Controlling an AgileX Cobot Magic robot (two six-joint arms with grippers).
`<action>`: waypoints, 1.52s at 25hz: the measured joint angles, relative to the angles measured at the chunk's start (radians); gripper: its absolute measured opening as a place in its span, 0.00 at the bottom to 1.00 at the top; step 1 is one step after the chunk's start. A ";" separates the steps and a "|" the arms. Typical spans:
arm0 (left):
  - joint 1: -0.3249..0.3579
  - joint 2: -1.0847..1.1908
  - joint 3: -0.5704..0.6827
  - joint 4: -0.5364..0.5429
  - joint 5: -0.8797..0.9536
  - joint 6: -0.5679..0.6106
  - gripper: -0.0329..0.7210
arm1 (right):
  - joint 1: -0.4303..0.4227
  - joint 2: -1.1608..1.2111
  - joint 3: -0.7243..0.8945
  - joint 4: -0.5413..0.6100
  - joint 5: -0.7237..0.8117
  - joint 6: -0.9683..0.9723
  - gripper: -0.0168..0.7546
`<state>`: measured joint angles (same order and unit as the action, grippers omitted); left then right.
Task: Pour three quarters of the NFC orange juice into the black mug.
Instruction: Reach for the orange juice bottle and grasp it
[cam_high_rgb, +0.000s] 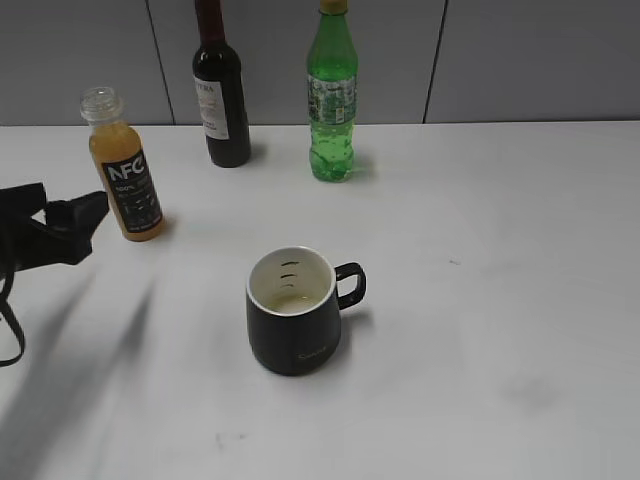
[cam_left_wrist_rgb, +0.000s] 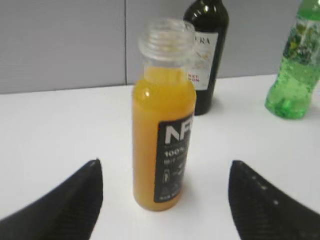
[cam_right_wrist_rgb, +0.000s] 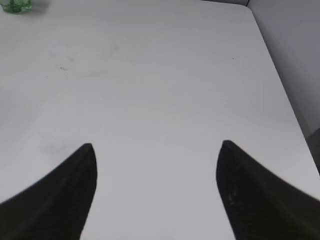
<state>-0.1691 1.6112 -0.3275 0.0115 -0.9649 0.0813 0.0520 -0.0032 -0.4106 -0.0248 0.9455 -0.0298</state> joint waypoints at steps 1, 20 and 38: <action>0.000 0.032 -0.004 0.018 -0.016 0.000 0.84 | 0.000 0.000 0.000 0.000 0.000 0.000 0.75; 0.001 0.471 -0.299 0.035 -0.108 0.001 0.93 | 0.000 0.000 0.000 0.000 0.000 0.000 0.75; 0.002 0.628 -0.521 0.063 -0.107 0.001 0.82 | 0.000 0.000 0.000 0.000 0.000 0.000 0.75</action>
<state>-0.1673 2.2392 -0.8482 0.0747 -1.0715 0.0823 0.0515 -0.0032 -0.4106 -0.0248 0.9455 -0.0298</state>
